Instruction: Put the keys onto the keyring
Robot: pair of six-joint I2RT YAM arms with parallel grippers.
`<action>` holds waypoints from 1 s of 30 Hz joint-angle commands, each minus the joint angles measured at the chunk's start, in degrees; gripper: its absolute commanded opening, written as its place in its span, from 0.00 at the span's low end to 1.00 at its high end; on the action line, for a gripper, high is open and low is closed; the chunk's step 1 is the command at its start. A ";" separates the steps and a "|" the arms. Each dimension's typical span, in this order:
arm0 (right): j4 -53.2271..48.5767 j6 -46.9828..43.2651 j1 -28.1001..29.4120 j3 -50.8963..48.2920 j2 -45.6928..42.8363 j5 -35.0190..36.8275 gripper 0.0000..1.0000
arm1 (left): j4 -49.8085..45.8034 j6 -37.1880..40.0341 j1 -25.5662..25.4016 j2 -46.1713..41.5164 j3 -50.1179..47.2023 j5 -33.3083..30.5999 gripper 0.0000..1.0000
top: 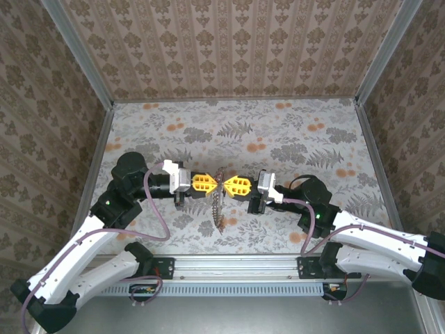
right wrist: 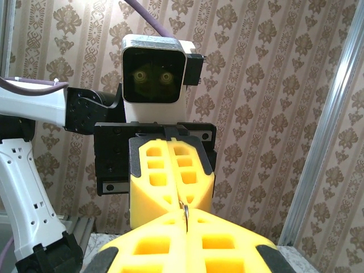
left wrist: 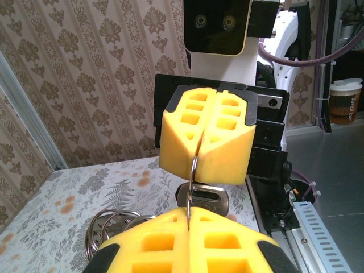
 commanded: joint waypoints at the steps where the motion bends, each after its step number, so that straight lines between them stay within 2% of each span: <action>1: 0.36 -0.70 0.34 1.42 1.19 1.75 0.00 | 3.29 -0.78 0.01 -0.84 0.00 1.82 0.00; 14: -0.93 -1.82 0.51 1.89 2.38 2.92 0.00 | 3.27 -0.78 0.02 -1.03 -0.01 1.82 0.00; 30: -1.39 -4.10 0.81 0.77 -1.38 4.24 0.00 | 3.16 -0.64 -0.01 -1.01 -0.06 1.61 0.00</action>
